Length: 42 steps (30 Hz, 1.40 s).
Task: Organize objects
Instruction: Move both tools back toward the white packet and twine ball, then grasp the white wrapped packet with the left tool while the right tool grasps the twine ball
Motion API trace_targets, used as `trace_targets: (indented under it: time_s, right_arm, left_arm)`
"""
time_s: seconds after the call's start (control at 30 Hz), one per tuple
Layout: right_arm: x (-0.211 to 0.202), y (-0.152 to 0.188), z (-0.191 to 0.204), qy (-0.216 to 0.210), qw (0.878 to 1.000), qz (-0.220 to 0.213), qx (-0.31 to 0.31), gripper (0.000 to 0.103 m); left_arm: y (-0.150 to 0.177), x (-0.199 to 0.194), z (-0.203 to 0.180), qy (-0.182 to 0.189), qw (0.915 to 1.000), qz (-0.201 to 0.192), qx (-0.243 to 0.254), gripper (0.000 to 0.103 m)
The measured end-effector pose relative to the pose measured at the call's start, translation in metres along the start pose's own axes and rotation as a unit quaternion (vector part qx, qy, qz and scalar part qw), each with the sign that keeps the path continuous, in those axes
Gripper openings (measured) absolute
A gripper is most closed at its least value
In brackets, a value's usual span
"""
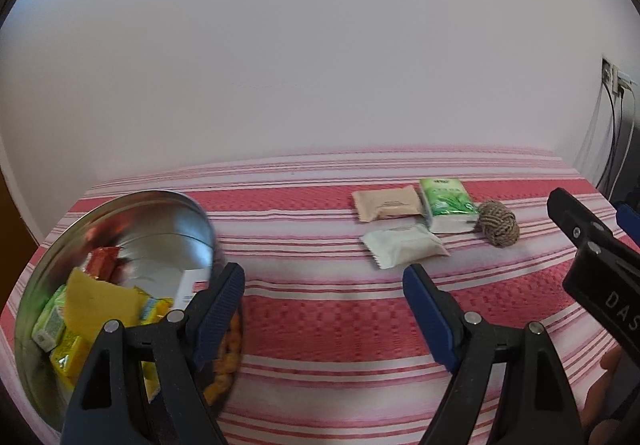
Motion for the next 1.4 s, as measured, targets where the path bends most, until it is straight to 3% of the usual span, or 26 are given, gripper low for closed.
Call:
trace_targets:
  time_s: [0.33, 0.9, 1.27, 1.33, 1.4]
  right_arm:
    - [0.036, 0.009, -0.038, 0.024, 0.998, 0.061, 0.008, 0.102]
    - [0.093, 0.024, -0.011, -0.041, 0.986, 0.160, -0.025, 0.096]
    - [0.126, 0.044, 0.026, -0.085, 0.967, 0.227, -0.074, 0.061]
    - [0.124, 0.046, 0.027, -0.089, 0.967, 0.227, -0.080, 0.047]
    - [0.123, 0.047, 0.027, -0.094, 0.966, 0.228, -0.082, 0.046]
  left_arm:
    - [0.004, 0.028, -0.017, 0.010, 0.9992, 0.037, -0.001, 0.083]
    - [0.002, 0.069, -0.020, 0.014, 0.9960, 0.083, -0.031, 0.083]
    - [0.006, 0.086, -0.020, 0.023, 0.9931, 0.107, -0.042, 0.083]
    - [0.005, 0.087, -0.022, 0.025, 0.9931, 0.107, -0.042, 0.083]
    - [0.005, 0.087, -0.024, 0.031, 0.9926, 0.109, -0.043, 0.083]
Point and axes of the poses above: each gripper's, at about its wrist camera, not at the fingertips, and x roughly the way its jaws point, z to its left, y to its underside, the point moved 9 cm from there along x, roughly the way its jaws point, and after that the axes turned 8 degrees about y, right-handed, at the moved point
